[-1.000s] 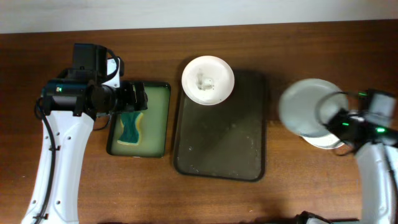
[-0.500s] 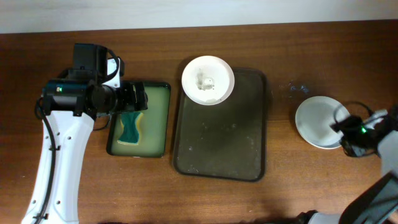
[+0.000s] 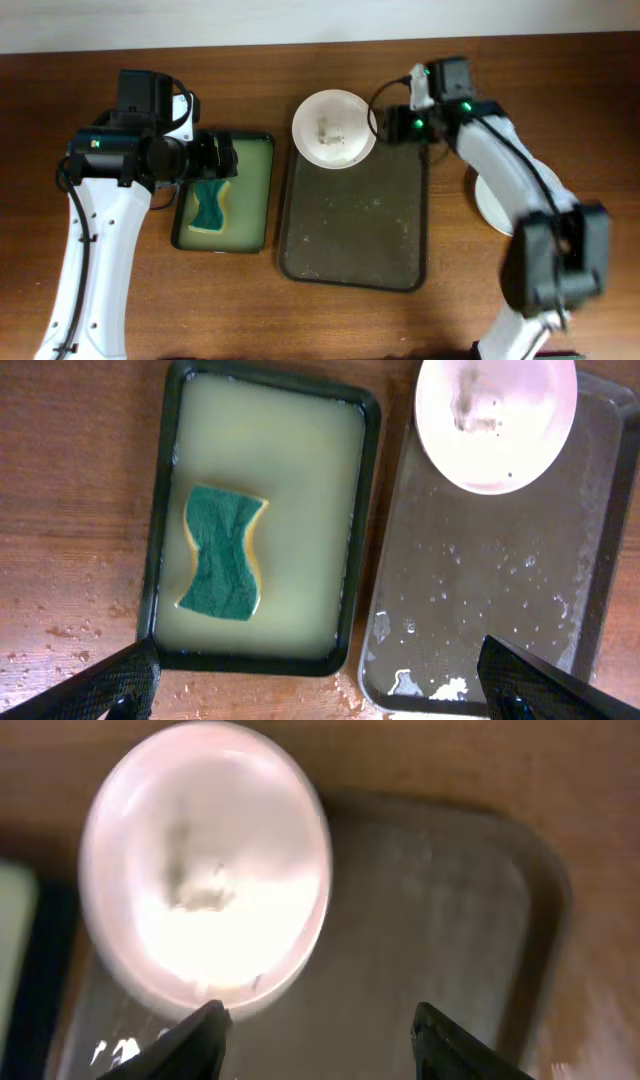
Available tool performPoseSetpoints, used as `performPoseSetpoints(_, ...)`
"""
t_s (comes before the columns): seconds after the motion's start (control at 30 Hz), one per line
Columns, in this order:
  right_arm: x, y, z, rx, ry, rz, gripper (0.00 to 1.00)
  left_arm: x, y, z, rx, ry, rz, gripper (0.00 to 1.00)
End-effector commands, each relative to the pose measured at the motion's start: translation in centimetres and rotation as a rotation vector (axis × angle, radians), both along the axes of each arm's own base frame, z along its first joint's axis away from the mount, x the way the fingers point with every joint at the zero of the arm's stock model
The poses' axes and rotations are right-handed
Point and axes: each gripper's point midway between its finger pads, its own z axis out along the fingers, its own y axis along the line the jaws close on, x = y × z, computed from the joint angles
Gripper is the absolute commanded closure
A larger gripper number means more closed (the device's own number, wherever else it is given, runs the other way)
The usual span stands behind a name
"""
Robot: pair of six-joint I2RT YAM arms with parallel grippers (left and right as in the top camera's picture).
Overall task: Clean dirty plates on tray and stack at the side
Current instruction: 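Grasp the last plate with the right gripper and drag it to tray center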
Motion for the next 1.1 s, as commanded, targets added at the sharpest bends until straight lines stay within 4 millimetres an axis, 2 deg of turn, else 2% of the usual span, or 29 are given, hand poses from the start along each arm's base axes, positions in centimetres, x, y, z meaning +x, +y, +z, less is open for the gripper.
performPoseSetpoints(0.0, 3.3, 1.4, -3.6, 0.034, 0.033, 0.033, 0.4, 0.0, -0.2, 0.6, -0.007, -0.018, -0.013, 0.0)
performPoseSetpoints(0.1, 4.1, 2.6, -6.6, 0.085, 0.053, 0.065, 0.43, 0.0, -0.2, 0.6, -0.007, -0.018, -0.013, 0.0)
performPoseSetpoints(0.17, 4.1, 2.6, -7.9, 0.08, 0.07, 0.063, 0.7, 0.0, -0.2, 0.6, -0.007, -0.018, -0.013, 0.0)
performPoseSetpoints(0.23, 3.9, 2.5, -8.2, 0.076, 0.081, 0.062, 0.93, 0.0, -0.2, 0.6, -0.007, -0.018, -0.013, 0.0)
performPoseSetpoints(0.27, 3.8, 2.5, -8.3, 0.075, 0.087, 0.06, 0.96, 0.0, -0.2, 0.6, -0.007, -0.018, -0.013, 0.0)
performPoseSetpoints(0.37, 2.7, 1.3, -7.1, 0.078, 0.148, -0.025, 0.96, 0.0, -0.2, 0.6, -0.007, -0.018, -0.013, 0.0)
performPoseSetpoints(0.5, -0.7, -1.3, -3.0, 0.026, 0.223, -0.077, 0.96, 0.0, -0.2, 0.6, -0.007, -0.018, -0.013, 0.0)
performPoseSetpoints(0.57, -3.2, -1.8, -0.8, 0.016, 0.272, -0.084, 0.96, 0.0, -0.2, 0.6, -0.007, -0.018, -0.013, 0.0)
performPoseSetpoints(0.6, -5.0, -2.0, 0.2, 0.009, 0.316, -0.085, 0.96, 0.0, -0.2, 0.6, -0.007, -0.018, -0.013, 0.0)
performPoseSetpoints(0.67, -8.1, -2.3, 1.1, -0.005, 0.409, -0.086, 0.96, 0.0, -0.2, 0.6, -0.007, -0.018, -0.013, 0.0)
performPoseSetpoints(0.7, -10.3, -2.4, 1.0, -0.024, 0.494, -0.083, 0.96, 0.0, -0.2, 0.6, -0.007, -0.018, -0.013, 0.0)
performPoseSetpoints(0.73, -11.7, -2.3, 0.7, -0.035, 0.547, -0.075, 0.96, 0.0, -0.2, 0.6, -0.007, -0.018, -0.013, 0.0)
performPoseSetpoints(0.8, -13.6, -1.6, -1.1, -0.053, 0.609, -0.052, 0.96, 0.0, -0.2, 0.6, -0.007, -0.018, -0.013, 0.0)
performPoseSetpoints(0.83, -14.1, -1.3, -1.9, -0.057, 0.621, -0.046, 0.96, 0.0, -0.2, 0.6, -0.007, -0.018, -0.013, 0.0)
performPoseSetpoints(0.97, -16.2, 0.3, -7.4, -0.058, 0.644, -0.073, 0.96, 0.0, -0.2, 0.6, -0.007, -0.018, -0.013, 0.0)
performPoseSetpoints(1.07, -16.8, 0.6, -8.7, -0.092, 0.629, -0.053, 0.96, 0.0, -0.2, 0.6, -0.007, -0.018, -0.013, 0.0)
